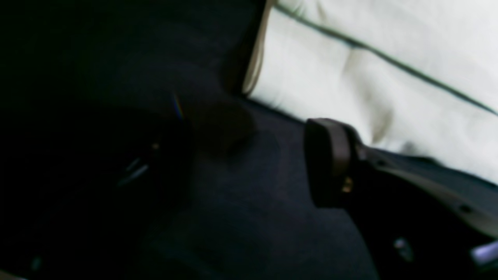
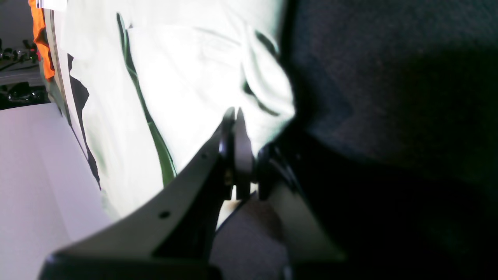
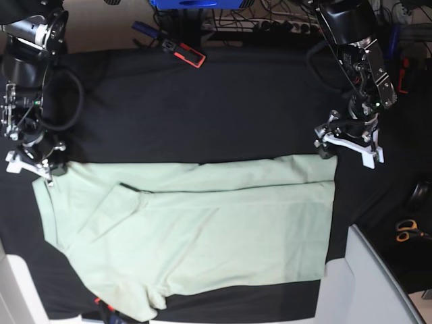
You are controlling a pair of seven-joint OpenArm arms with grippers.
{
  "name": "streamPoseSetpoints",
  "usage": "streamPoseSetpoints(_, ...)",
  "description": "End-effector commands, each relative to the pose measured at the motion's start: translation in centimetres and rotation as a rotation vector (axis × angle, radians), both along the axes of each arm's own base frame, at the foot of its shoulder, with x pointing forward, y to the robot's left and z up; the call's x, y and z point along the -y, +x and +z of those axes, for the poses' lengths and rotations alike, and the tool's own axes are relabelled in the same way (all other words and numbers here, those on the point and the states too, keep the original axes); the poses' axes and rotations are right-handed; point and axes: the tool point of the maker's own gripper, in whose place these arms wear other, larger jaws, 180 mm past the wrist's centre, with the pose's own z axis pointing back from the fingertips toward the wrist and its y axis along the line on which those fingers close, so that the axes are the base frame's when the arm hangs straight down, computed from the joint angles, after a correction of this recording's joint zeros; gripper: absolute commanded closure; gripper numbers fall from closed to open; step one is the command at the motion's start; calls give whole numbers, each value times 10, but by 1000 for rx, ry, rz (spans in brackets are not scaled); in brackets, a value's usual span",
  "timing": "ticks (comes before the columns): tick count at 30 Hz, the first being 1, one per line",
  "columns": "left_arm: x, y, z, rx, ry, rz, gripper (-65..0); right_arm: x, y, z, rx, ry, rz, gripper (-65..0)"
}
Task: Fold the T-shirt properly
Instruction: 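Grasp the folded edge of the shirt with both grippers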
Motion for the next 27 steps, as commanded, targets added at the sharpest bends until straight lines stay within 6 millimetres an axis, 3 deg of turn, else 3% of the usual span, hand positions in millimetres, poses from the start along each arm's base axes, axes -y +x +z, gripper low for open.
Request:
streamPoseSetpoints(1, -1, 15, 14, 57, 3, 3, -477, 8, 9, 9, 29, -11, -7, 0)
streamPoseSetpoints(5, 8, 23, 11, 60, -29, 6, -482, 7, 9, 9, 27, -9, -4, 0)
streamPoseSetpoints(9, 15, 27, -6, 27, -77, 18, -479, 9, 9, 10, 27, -12, -4, 0)
streamPoseSetpoints(16, 0, 30, -10, 43, -142, 137, -475, 10, 8, 9, 25, -15, -2, 0)
streamPoseSetpoints(23, 3, 36, -8, 51, -150, 135, -472, 9, 9, 10, 26, -15, 0, 0)
streamPoseSetpoints(27, 13, 41, -18, 28, -193, 135, -472, 9, 9, 10, 26, -15, 1, 0)
